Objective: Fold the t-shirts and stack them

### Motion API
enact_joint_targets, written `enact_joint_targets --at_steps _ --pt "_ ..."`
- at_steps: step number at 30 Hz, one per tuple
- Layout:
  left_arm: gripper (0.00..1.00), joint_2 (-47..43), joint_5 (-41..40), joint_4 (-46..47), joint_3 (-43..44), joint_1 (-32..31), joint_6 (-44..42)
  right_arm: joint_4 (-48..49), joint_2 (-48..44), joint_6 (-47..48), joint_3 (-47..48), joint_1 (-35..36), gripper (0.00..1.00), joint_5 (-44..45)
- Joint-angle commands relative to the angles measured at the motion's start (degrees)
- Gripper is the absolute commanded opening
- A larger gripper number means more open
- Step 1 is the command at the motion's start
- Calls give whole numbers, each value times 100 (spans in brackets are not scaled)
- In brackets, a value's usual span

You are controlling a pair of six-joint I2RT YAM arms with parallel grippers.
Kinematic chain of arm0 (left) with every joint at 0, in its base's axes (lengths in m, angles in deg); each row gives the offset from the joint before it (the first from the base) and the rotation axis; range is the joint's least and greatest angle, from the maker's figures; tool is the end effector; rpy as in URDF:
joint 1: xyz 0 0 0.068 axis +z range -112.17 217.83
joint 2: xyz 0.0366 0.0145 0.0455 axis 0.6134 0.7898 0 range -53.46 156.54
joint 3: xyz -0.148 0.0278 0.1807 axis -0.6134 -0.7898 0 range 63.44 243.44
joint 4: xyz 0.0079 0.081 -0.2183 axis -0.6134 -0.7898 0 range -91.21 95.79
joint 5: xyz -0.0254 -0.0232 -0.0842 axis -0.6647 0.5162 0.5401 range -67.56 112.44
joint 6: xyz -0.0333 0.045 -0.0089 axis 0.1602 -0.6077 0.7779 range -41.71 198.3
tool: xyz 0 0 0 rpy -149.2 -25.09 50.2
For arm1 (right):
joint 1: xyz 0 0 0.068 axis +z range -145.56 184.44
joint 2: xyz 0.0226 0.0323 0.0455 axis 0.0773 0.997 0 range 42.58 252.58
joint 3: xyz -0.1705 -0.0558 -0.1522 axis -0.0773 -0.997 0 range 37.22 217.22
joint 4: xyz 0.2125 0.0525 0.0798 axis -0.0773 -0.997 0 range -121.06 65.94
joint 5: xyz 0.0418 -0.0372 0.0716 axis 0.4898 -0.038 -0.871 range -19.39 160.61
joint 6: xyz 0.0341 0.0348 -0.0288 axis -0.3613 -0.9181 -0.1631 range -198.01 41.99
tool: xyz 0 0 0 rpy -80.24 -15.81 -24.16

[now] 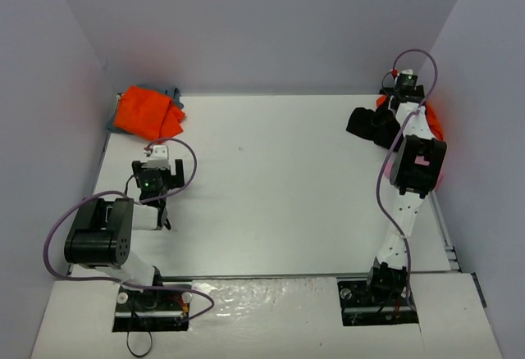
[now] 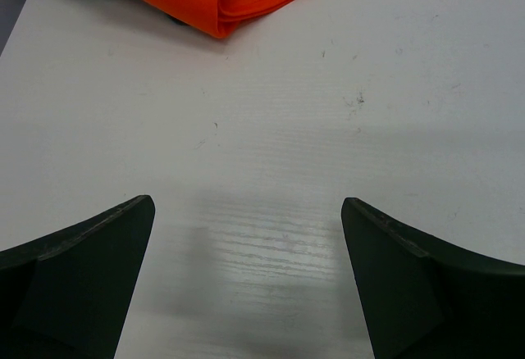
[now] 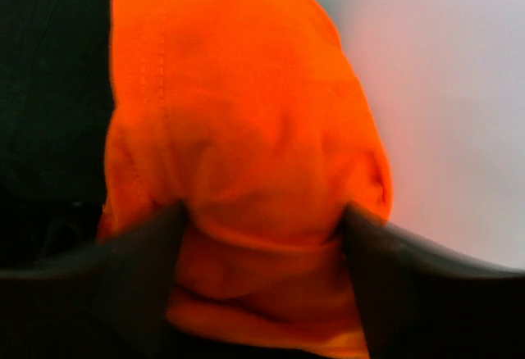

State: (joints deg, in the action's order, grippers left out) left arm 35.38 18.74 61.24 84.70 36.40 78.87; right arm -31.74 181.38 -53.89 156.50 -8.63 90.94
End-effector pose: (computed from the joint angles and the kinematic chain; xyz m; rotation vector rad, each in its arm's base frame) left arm 0.2636 -0.0041 0.1393 -0.0331 1.7818 0.0322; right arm 0.4939 -0.1287 0.1959 0.0262 2.1008 -0.7616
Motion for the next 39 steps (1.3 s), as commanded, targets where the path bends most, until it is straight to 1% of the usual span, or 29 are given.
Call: enact_joint_targets --at_steps 1,6,9,14,16,20,22,26,28,31,33,36,39 --pt "97 -147 -70 309 177 -15 -49 -117 23 -138 291 -120 0 -119" --pt "97 -147 -70 309 177 -15 -49 -129 -317 -303 153 -214 0 -474" --pt "97 -147 -70 309 177 -15 -49 -120 -698 -458 214 -223 0 -663" --pt "97 -147 -70 317 177 -15 -49 51 -1904 -815 -106 -121 0 -1120" --pt "97 -147 -63 311 177 -15 -49 138 -2450 -735 -350 34 0 -1272" --pt "97 -147 -61 318 177 -15 -46 275 -3349 -459 -847 464 0 -1145" --pt "97 -147 -70 309 177 -15 -49 292 -3898 -404 -1038 705 0 -1232" --pt "97 -147 -61 309 186 -15 -49 441 -4645 -245 -1324 1129 0 -1261" --pt "97 -147 -68 309 186 -15 -49 530 -4871 -380 -1317 1203 0 -1235" --pt "97 -147 -70 301 186 -15 -49 210 -5057 -544 -970 1239 0 -1566" --pt "97 -139 -70 309 186 -15 -49 252 -5026 -469 -984 1271 0 -1239" --pt "97 -142 -70 300 186 -15 -49 325 -4743 -230 -1098 1247 0 -921" --pt "97 -139 -70 309 186 -15 -49 568 -4740 -253 -1560 1201 0 -1042"
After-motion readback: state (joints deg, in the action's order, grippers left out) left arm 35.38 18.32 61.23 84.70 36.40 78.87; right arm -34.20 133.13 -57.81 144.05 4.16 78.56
